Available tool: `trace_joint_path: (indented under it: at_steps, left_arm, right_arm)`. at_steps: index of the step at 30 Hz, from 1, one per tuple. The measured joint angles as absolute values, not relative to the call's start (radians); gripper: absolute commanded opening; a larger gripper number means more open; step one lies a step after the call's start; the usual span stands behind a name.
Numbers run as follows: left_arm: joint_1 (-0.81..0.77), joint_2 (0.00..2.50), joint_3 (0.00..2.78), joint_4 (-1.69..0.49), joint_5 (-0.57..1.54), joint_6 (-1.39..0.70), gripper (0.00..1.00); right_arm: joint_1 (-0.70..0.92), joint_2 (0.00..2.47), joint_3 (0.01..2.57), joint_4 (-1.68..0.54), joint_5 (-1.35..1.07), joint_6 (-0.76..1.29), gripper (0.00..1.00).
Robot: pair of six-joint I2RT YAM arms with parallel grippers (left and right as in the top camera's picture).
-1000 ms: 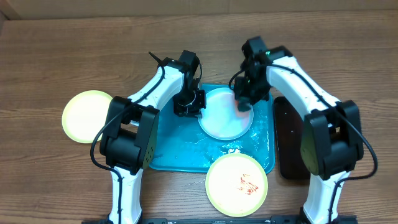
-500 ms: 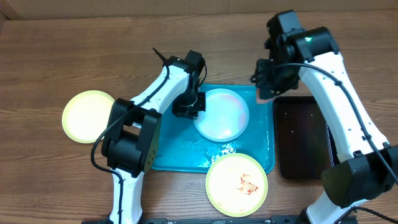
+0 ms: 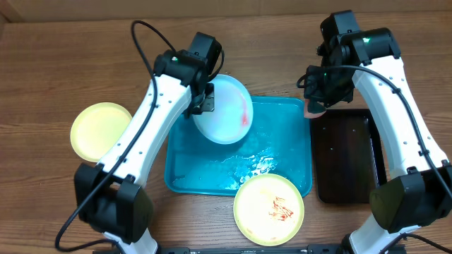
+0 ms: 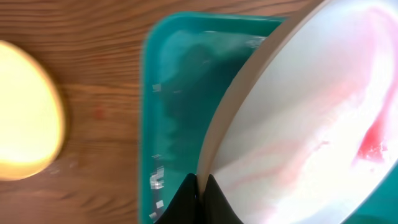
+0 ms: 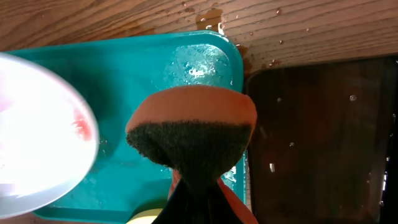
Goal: Clean dirty plates on tray and stack at the side
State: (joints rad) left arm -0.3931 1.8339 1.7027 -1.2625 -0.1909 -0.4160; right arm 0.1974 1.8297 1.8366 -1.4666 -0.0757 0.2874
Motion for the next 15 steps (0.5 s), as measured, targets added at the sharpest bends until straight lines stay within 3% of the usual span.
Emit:
trace_joint_path:
  at_steps: [15]
  left_arm:
    - [-0.489, 1.795, 1.703, -1.393, -0.61, -0.466, 0.04]
  right_arm:
    - [0.19, 1.83, 1.837, -1.466, -0.059, 0.287, 0.04]
